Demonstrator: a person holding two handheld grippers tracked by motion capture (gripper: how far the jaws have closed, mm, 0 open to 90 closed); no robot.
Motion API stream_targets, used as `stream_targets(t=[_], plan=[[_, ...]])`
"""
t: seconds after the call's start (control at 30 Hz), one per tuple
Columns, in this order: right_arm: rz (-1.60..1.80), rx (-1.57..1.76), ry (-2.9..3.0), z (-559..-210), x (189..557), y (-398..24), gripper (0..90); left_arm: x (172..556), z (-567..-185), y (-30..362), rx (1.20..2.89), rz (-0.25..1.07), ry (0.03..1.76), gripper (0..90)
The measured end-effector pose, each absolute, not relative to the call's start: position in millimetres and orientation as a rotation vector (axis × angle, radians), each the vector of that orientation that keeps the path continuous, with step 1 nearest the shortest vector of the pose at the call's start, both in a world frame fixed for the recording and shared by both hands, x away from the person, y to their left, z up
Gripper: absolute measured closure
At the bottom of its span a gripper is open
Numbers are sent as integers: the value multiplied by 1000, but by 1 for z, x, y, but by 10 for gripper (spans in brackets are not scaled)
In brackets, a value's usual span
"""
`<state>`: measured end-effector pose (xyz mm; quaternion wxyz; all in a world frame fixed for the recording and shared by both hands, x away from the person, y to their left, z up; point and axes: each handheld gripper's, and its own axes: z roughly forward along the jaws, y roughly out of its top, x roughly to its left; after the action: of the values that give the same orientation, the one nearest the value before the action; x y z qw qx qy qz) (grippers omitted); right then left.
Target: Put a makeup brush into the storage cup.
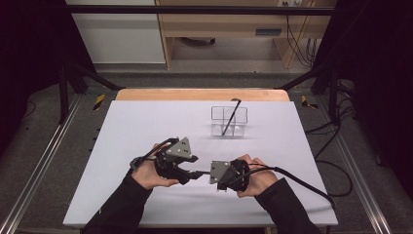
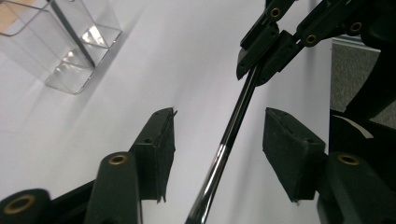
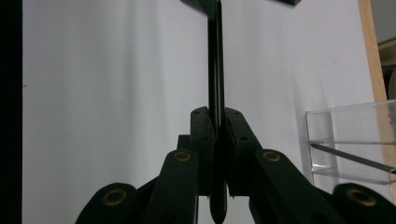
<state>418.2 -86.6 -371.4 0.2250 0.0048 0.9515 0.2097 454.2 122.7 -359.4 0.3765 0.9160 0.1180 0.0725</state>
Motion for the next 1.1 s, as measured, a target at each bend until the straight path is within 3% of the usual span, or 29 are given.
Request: stream_targets(t=[0.37,1.1], plan=[[617,118,2642,-376,424,-94,840,451,-365,147,2254,255,415,264],[861,423,2582,-400,428,-121,840,450,-397,171,2086,316,668,162]])
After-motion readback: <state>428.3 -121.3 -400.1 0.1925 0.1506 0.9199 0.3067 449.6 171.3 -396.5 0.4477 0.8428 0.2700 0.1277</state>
